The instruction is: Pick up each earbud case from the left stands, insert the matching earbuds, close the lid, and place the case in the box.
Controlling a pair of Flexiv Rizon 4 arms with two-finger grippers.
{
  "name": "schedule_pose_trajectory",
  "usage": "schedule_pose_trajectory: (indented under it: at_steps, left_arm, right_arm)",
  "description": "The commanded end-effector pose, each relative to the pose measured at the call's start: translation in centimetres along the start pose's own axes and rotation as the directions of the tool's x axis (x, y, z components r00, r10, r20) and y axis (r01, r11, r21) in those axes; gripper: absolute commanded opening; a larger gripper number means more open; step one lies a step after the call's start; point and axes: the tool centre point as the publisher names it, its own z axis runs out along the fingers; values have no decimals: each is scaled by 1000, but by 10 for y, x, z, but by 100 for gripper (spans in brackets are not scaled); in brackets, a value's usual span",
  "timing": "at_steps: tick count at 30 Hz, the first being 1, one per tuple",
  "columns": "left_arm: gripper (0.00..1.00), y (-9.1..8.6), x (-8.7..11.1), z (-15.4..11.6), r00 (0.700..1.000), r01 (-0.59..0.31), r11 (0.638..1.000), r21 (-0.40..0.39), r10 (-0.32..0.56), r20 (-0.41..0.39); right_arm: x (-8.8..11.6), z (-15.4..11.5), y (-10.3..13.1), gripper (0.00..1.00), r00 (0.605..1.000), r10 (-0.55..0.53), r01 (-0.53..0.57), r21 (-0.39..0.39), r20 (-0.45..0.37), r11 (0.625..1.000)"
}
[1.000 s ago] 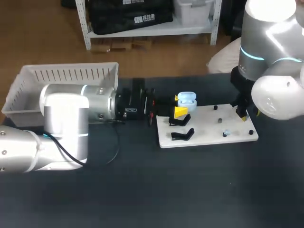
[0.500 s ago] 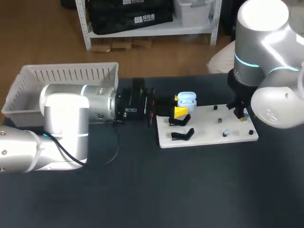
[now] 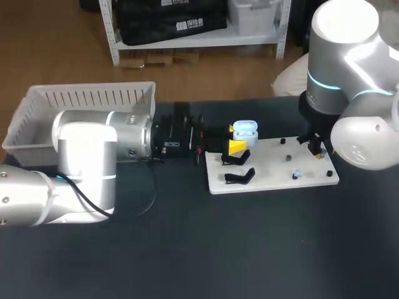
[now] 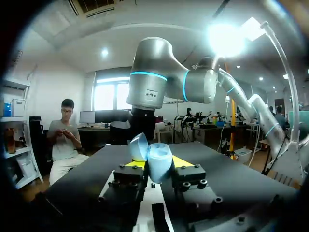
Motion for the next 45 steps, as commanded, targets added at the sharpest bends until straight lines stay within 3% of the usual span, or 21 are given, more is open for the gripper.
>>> schedule_pose_trajectory:
  at_steps: [1, 9, 11, 14, 23, 33, 39, 43, 45]
  left_arm:
    - [0, 0, 1, 0, 1000, -4, 1000, -3, 4, 5]
    - [0, 0, 1, 0, 1000, -4, 1000, -3, 4, 5]
    - [0, 0, 1, 0, 1000, -4, 1000, -3, 4, 5]
    - [0, 0, 1, 0, 1000, -4, 1000, -3, 4, 5]
    - [0, 0, 1, 0, 1000, -4, 1000, -3, 4, 5]
    - [0, 0, 1, 0, 1000, -4, 1000, -3, 4, 5]
    - [0, 0, 1, 0, 1000, -4, 1000, -3, 4, 5]
    - [0, 0, 1, 0, 1000, -4, 1000, -3, 4, 5]
    - [0, 0, 1, 0, 1000, -4, 1000, -3, 4, 5]
  right_arm:
    - [1, 3, -1, 33, 1000, 3, -3, 1, 2, 1000]
    - [1, 6, 1, 26, 1000, 3, -3, -2, -7, 1000]
    - [1, 6, 1, 20, 1000, 2, -2, -2, -8, 1000]
    - [1, 6, 0, 0, 1000, 2, -2, 0, -7, 1000]
    - [3, -15, 2, 0, 1000, 12, -12, 19, 2, 1000]
    - [11, -90, 20, 0, 999, 49, -49, 35, -14, 998]
    - [14, -151, 59, 0, 995, 81, -81, 9, -66, 997]
    - [14, -170, 84, 0, 988, 83, -87, -26, -133, 996]
    - [12, -179, 97, 0, 987, 98, -98, 2, -125, 995]
